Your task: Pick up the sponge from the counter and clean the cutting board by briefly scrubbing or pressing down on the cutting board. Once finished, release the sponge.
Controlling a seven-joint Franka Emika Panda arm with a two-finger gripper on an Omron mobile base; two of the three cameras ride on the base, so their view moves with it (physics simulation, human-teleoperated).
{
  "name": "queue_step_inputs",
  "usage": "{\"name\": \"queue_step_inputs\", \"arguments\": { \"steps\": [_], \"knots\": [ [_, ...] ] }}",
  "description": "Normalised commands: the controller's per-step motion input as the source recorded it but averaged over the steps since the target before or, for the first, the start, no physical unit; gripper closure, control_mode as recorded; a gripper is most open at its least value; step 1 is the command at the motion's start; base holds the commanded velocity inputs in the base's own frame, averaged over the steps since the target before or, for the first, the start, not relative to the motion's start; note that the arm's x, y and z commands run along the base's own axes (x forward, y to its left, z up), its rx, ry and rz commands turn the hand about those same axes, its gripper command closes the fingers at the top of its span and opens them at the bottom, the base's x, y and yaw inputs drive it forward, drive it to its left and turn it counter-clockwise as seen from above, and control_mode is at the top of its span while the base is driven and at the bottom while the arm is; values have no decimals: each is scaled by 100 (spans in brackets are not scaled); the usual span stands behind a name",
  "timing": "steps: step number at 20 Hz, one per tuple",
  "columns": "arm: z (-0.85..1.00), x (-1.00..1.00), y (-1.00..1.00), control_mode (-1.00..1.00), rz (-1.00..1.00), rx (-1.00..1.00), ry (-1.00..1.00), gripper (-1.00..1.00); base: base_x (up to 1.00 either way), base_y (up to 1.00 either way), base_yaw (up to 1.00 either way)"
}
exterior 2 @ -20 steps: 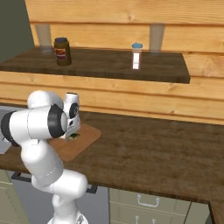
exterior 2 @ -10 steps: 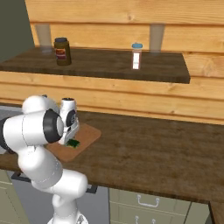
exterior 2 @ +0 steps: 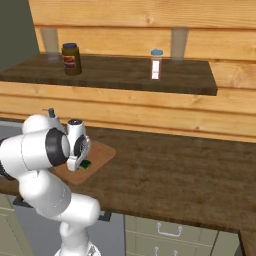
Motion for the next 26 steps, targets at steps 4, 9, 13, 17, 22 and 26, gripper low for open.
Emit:
{"name": "queue_step_inputs", "arguments": {
  "steps": [4, 9, 13, 17, 22, 26],
  "knots": [
    [20, 18, -31, -100, -10, 0, -42, -100, 0, 0, 0],
    [44, 3, -27, -100, -11, 0, -24, -100, 0, 0, 0],
    [67, -50, -20, -100, -5, 0, -20, -100, 0, 0, 0],
    [94, -57, -11, -100, -1, 0, -15, -100, 0, 0, 0],
    [100, -48, -14, -100, -2, 0, -2, -100, 0, 0, 0],
    [100, -39, -22, -100, -5, 0, 9, -100, 0, 0, 0]
  ]
}}
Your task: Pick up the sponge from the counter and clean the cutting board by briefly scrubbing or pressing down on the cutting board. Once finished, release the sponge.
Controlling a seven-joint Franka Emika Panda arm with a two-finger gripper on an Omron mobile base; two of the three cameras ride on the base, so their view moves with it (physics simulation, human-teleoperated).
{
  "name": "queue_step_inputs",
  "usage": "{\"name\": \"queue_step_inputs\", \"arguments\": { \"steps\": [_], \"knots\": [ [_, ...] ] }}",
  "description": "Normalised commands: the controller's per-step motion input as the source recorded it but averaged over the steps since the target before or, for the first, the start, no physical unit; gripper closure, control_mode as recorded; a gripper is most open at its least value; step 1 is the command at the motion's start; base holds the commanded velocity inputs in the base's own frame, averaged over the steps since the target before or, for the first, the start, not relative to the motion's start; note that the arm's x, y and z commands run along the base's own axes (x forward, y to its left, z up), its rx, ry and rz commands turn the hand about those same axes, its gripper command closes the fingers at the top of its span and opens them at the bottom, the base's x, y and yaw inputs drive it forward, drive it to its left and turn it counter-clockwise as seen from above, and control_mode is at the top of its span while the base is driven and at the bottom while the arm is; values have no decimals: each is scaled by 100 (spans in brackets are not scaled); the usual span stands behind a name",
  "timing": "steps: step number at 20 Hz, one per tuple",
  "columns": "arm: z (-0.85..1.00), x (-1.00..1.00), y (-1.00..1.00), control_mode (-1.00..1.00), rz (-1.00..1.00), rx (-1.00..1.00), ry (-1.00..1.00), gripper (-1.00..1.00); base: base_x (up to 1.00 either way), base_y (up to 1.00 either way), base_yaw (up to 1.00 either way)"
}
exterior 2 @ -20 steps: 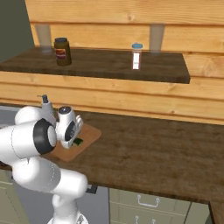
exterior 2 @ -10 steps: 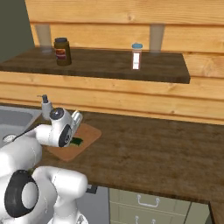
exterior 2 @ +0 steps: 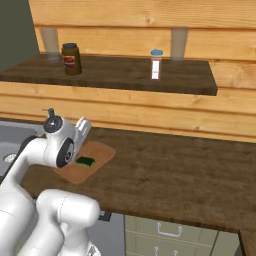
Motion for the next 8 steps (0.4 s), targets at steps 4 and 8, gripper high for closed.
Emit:
{"name": "queue_step_inputs", "arguments": {
  "steps": [4, 8],
  "knots": [
    [100, -19, -25, -100, -6, 1, 13, -100, 0, 0, 0],
    [97, -15, -30, -100, -8, 1, 20, -100, 0, 0, 0]
  ]
}}
